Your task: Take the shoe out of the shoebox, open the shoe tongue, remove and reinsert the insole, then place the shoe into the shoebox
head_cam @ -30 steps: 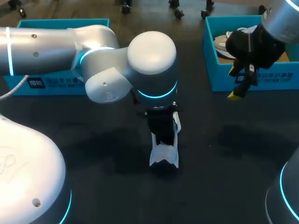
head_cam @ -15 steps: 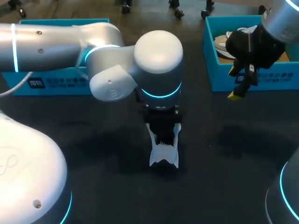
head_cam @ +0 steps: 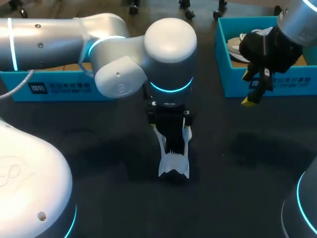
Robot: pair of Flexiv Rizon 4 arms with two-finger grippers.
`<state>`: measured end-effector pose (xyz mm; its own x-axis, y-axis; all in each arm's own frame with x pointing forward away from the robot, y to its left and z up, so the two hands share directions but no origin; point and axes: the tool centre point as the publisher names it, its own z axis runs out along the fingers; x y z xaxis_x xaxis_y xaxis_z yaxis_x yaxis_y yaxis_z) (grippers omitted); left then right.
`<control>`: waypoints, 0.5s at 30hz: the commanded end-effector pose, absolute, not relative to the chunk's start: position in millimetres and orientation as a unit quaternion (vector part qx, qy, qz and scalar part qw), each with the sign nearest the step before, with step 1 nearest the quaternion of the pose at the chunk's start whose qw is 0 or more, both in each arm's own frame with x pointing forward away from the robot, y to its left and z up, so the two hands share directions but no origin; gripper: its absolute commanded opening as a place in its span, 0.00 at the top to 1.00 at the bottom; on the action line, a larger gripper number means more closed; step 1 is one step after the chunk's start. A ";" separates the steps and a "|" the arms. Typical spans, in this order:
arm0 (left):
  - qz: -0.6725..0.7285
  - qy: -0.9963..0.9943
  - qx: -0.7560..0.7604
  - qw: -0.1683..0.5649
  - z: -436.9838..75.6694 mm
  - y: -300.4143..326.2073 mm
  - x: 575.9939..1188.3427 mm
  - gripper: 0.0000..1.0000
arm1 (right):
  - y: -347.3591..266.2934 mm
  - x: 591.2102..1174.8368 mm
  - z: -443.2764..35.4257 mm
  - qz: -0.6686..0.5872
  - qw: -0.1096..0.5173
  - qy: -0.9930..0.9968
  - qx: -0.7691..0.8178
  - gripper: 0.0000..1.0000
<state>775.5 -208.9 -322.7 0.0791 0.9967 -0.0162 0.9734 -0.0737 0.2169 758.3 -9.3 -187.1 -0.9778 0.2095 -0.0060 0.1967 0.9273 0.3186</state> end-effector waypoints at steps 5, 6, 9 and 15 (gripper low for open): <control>0.067 0.679 0.726 0.091 -311.9 -213.4 789.5 0.00 | -8.2 759.2 -187.9 0.159 0.019 0.982 0.104 0.00; 0.068 0.679 0.726 0.091 -310.9 -213.9 791.3 0.00 | -8.2 759.2 -187.9 0.159 0.019 0.982 0.104 0.00; 0.068 0.676 0.727 0.095 -307.9 -215.8 796.8 0.00 | -8.2 759.2 -187.9 0.159 0.019 0.982 0.104 0.00; 0.072 0.672 0.730 0.102 -297.6 -216.6 812.4 0.00 | -8.2 759.2 -187.9 0.159 0.019 0.982 0.104 0.00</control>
